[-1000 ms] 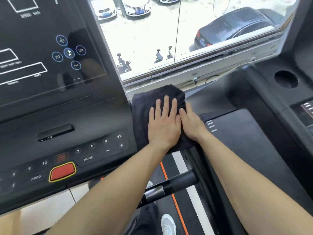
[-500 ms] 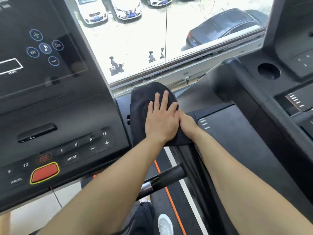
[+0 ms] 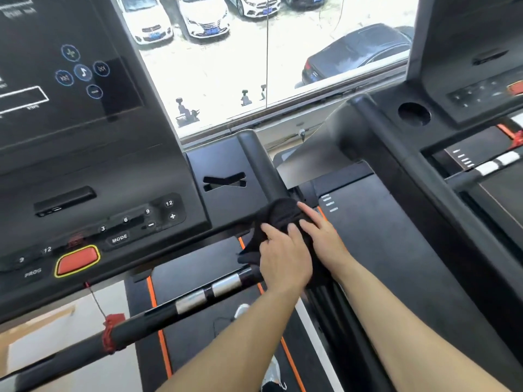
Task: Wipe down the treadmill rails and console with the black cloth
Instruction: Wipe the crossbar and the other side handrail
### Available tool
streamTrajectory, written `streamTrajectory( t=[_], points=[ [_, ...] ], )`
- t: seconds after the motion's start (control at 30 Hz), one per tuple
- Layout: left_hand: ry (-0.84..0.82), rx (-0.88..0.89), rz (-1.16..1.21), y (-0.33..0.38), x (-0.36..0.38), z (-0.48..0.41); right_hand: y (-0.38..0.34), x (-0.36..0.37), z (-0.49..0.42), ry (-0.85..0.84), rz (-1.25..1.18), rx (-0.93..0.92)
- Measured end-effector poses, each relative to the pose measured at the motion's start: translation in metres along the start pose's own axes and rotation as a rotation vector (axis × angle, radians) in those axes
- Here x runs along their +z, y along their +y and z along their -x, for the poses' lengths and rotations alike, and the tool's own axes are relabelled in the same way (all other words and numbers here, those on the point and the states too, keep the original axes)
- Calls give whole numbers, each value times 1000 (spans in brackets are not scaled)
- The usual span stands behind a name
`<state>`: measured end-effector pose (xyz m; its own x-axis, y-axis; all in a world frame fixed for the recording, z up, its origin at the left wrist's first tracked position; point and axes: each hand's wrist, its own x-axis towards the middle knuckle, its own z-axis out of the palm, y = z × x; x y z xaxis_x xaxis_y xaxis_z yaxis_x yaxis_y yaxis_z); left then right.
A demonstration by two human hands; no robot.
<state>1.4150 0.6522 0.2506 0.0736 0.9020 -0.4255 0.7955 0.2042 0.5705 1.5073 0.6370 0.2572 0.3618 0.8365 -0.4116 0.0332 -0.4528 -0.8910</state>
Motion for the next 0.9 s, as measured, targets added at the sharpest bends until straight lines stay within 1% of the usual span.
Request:
streamTrajectory(
  t=[0.07, 0.1, 0.13, 0.2, 0.3, 0.37, 0.47, 0.5, 0.57, 0.6, 0.63, 0.73, 0.8, 0.83, 0.9],
  points=[
    [-115, -39, -71, 12, -8, -24, -3, 6, -8, -27, 46, -21],
    [-171, -41, -71, 15, -11, -34, -6, 9, -12, -44, 87, -26],
    [-194, -40, -84, 14, -12, -41, -9, 13, -16, -61, 132, -30],
    [-179, 23, -202, 9, -14, -42, -11, 16, -24, -60, 222, -22],
    [-151, 189, -394, -1, -14, -27, -4, 17, -18, -14, 345, 24],
    [-158, 283, -467, -6, -20, -11, 8, 15, -8, 34, 373, 81],
    [-157, 364, -528, -15, -28, -4, 26, 10, 3, 49, 476, 190],
    [-193, 339, -482, -16, -29, -12, 26, 9, 2, 56, 483, 208],
    [-334, 201, -319, -11, -31, -32, 19, 11, -9, 63, 439, 221],
    [-382, 163, -286, -9, -29, -40, 12, 13, -16, 57, 406, 208],
    [-394, 160, -297, -6, -27, -44, 7, 15, -23, 50, 385, 192],
    [-328, 296, -457, -11, -20, -31, 3, 17, -23, 65, 387, 193],
    [-220, 404, -584, -20, -17, -13, 13, 13, 1, 60, 485, 205],
    [-185, 405, -644, -23, -17, -4, 19, 9, 17, 55, 544, 196],
    [-118, 329, -647, -24, -14, 7, 34, 1, 42, 51, 600, 214]
  ],
)
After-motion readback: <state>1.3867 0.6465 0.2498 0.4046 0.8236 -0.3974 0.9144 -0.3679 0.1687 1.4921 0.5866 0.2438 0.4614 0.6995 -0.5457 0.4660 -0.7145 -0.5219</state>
